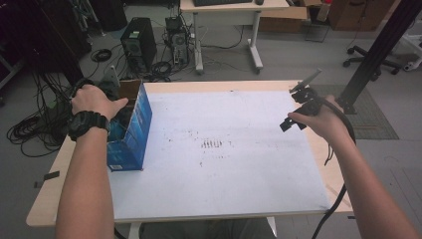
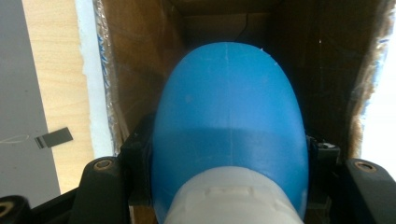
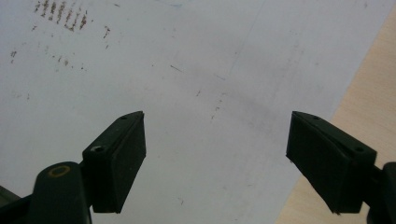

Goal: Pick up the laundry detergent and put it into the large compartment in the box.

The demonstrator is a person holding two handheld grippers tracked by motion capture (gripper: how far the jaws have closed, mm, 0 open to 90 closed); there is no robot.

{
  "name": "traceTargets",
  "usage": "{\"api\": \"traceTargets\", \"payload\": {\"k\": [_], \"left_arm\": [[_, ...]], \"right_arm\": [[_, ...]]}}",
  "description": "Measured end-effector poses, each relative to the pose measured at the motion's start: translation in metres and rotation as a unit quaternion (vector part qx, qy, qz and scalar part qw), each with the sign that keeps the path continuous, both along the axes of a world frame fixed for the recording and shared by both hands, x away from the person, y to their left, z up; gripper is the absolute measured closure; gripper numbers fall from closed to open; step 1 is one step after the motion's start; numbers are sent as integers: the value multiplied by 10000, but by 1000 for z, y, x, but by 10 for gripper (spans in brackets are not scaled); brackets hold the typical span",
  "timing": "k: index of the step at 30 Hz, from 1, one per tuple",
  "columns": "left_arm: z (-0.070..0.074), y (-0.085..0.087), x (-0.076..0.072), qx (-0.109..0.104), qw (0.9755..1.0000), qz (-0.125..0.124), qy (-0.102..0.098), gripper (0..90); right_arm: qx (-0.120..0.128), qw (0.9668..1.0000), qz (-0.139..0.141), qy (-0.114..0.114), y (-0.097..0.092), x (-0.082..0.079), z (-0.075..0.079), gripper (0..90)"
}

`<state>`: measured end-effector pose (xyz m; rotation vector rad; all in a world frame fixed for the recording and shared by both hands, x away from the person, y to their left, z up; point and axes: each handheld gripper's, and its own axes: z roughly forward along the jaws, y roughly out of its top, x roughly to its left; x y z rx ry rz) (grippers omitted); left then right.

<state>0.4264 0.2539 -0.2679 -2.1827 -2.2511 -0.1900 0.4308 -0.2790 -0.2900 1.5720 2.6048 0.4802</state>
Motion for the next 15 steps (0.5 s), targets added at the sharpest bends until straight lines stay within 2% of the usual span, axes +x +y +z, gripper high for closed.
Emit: {"api": "traceTargets", "payload": {"k": [15], "left_arm": [[-14,2,1,-17,10000,-45,33,377]], "right_arm": [[0,10000,-2,13,0,1,-3,204]]}}
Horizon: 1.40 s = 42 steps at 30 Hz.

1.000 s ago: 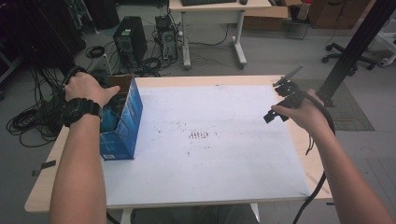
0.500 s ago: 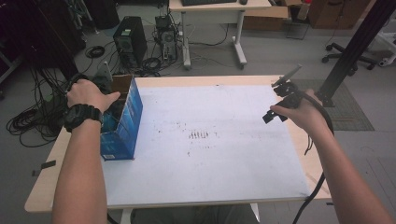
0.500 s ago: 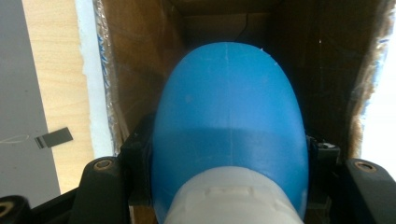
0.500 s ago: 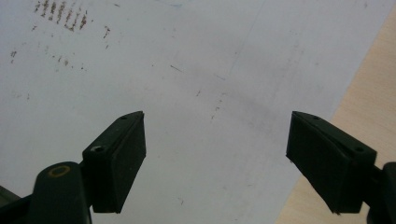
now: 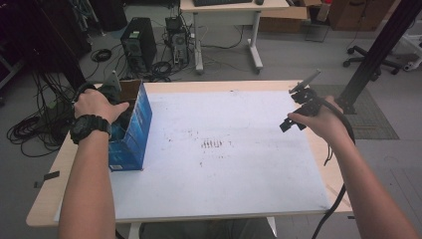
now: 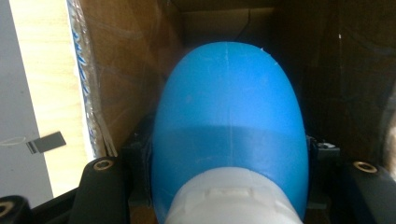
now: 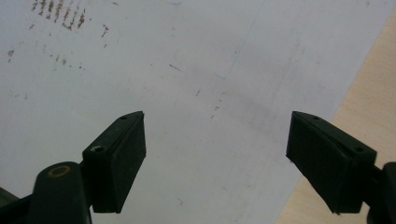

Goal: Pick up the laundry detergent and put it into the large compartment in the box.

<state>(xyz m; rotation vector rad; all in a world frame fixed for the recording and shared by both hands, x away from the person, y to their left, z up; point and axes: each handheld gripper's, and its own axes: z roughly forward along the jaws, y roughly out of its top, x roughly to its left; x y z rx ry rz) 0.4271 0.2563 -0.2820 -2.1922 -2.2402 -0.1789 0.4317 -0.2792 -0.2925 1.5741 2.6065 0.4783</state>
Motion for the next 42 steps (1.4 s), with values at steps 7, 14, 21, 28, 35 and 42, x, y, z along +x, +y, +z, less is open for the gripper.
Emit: {"api": "traceTargets", "payload": {"k": [7,14,21,28,35,42], "left_arm": [[-2,1,0,-25,10000,5,-37,376],[-3,1,-1,-14,10000,-3,-36,375],[-4,1,-1,-14,10000,6,-31,374],[-3,1,-2,-7,10000,15,-58,371],[6,1,-4,-21,9999,71,-135,345],[13,0,-6,61,9999,83,-131,299]], "right_arm": [[3,10000,12,13,1,0,-1,204],[18,10000,0,24,0,0,-2,204],[29,10000,-7,27,-2,-1,-3,204],[47,10000,-14,29,-3,-1,-4,204],[52,10000,-10,39,-3,-1,-4,204],[80,10000,-1,15,-3,-3,-3,204]]}}
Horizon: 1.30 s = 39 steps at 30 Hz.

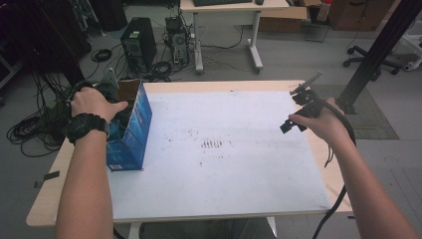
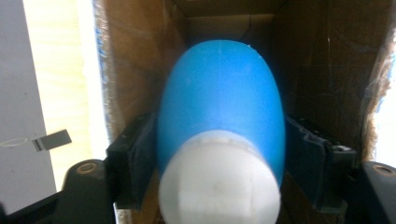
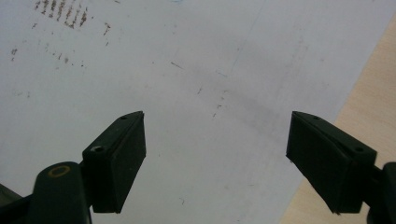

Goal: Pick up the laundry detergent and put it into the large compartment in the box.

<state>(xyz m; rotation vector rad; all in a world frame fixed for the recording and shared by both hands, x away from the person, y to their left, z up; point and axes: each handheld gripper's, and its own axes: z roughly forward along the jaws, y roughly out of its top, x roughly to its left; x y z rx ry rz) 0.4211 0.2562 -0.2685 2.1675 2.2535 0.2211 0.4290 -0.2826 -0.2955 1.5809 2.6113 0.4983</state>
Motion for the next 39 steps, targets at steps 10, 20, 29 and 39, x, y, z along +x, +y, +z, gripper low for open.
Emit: {"api": "traceTargets", "payload": {"k": [10,20,29,39], "left_arm": [[11,0,-4,-52,9999,64,-66,269],[26,-3,-7,-50,9999,54,-146,240],[47,-6,-9,-45,9997,20,-255,221],[71,-19,-13,-40,9989,-158,-429,211]], "right_arm": [[26,10000,-13,-17,-3,-2,2,204],[46,10000,6,-30,-2,-3,2,204],[56,10000,3,-31,-2,-3,3,203],[55,10000,2,-45,-2,-3,5,203]]}}
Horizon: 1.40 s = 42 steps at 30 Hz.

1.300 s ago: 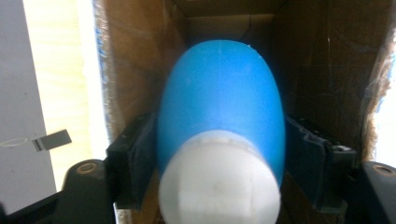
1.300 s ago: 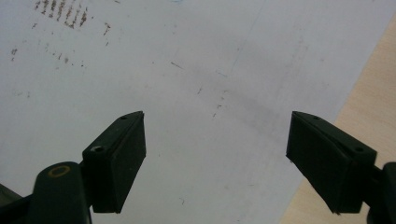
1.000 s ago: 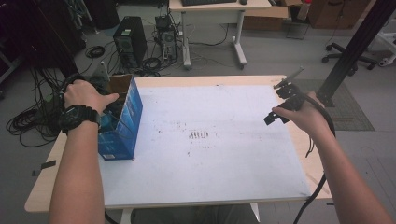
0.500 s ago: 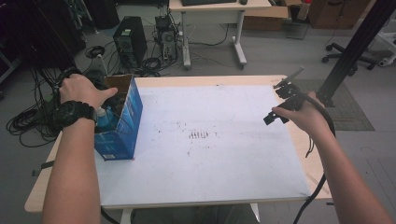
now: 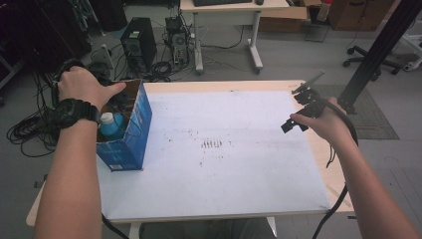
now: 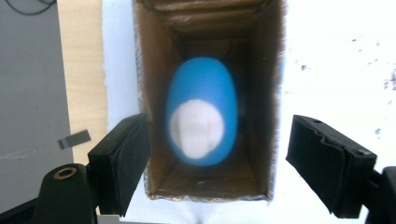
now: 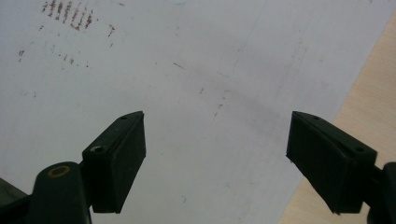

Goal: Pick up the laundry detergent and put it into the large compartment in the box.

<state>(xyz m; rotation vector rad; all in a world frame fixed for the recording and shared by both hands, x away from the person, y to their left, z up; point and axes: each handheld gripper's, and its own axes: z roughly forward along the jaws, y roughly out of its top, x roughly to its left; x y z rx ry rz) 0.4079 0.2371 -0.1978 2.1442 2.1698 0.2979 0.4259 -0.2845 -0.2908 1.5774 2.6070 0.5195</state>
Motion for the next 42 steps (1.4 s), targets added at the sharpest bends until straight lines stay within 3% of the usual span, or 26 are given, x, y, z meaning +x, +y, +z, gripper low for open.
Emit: {"api": "traceTargets", "payload": {"k": [7,20,29,42], "left_arm": [[13,-22,0,28,9995,-278,-120,183],[16,-66,-1,-89,9966,-804,-144,168],[8,-96,0,-60,9936,-1118,-141,164],[-10,-126,-5,-39,9892,-1463,-85,161]], "right_arm": [[-9,10000,-10,7,1,-1,1,202],[6,10000,-30,11,-2,-2,3,202],[11,10000,-42,3,-3,-3,3,202],[3,10000,-40,9,-4,-5,5,198]]}}
